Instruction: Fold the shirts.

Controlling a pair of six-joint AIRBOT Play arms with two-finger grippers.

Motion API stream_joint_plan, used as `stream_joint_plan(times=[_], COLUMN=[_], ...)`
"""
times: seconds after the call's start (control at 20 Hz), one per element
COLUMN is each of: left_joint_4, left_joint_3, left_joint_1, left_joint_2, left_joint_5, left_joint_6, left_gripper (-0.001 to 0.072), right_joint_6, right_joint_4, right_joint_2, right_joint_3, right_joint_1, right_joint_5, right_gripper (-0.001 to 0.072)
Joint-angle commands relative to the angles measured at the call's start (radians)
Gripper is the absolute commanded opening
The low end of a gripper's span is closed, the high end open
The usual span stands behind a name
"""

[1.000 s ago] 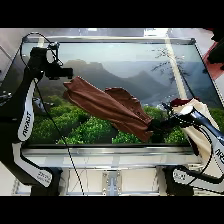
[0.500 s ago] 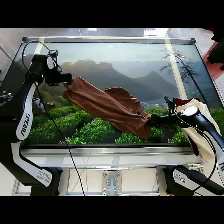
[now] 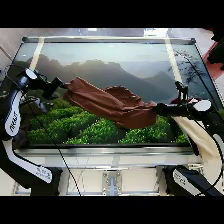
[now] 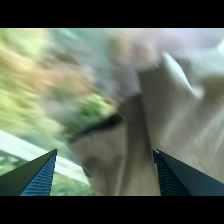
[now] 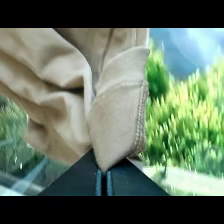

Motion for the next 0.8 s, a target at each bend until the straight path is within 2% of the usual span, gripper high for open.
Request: stream_joint_plan(times=[0.0,0.2,0.3,0.55,0.75], left_joint_4=[-0.105,-0.322,-0.360,-0.260,-0.170], left_joint_3=[-0.012,-0.012,-0.012,-0.012,-0.011], left_joint_1=[0.052,0.047,0.040,0.035,0.035], left_joint_2=[-0.030,-0.075,-0.076,-0.076,-0.075], left_joint_5=[-0.052,-0.069,-0.104,-0.164,-0.166], left_joint_6=[0.061,0.145,0.166,0.138,0.167], left_gripper=[0.0698,0.0699,0.0699,0.0699,0.0699], right_joint_6=[0.005,0.026,0.026,0.026,0.026], right_joint_4=[0.008,0.012,0.012,0.026,0.028], right_joint_2=[0.007,0.008,0.008,0.008,0.008], right_joint_3=[0.041,0.042,0.042,0.042,0.042], right_joint_1=[0.000,0.000,0.000,0.000,0.000], right_joint_5=[-0.035,-0.046,-0.053,-0.078,-0.079], right_gripper=[0.0028,0.0028,0.0028,0.0028,0.0028])
